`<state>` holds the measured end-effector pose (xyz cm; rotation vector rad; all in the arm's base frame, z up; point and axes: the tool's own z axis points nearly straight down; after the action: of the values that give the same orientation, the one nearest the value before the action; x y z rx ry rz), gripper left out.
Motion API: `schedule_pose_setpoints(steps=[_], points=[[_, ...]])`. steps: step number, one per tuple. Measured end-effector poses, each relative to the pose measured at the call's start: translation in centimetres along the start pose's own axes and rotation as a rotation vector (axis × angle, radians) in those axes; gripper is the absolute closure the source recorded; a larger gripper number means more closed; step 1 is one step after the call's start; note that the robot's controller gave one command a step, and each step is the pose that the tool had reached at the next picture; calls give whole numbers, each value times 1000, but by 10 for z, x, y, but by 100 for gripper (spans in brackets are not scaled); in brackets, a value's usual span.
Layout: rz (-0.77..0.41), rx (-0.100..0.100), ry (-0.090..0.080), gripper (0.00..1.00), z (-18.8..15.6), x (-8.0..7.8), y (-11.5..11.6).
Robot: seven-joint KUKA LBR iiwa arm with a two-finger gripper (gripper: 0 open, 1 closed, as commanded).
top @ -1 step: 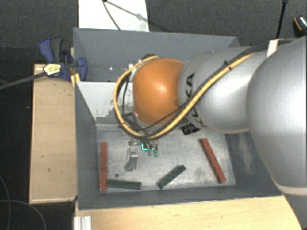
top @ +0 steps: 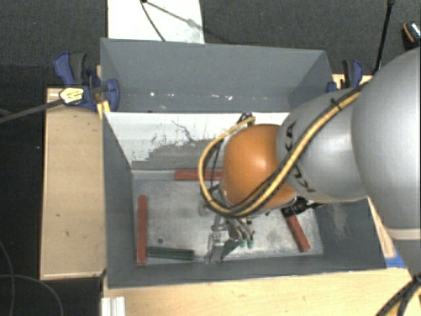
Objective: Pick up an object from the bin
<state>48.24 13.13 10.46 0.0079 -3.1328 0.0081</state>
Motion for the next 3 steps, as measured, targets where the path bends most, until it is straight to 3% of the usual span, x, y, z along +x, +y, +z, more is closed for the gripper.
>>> schedule_pose_setpoints(steps=[1, 2, 3], points=[[-93, -2, -7, 0, 36, -28, -78], [-84, -3, -8, 0, 28, -26, -137], [10, -6, -11, 0, 34, -55, -155]])
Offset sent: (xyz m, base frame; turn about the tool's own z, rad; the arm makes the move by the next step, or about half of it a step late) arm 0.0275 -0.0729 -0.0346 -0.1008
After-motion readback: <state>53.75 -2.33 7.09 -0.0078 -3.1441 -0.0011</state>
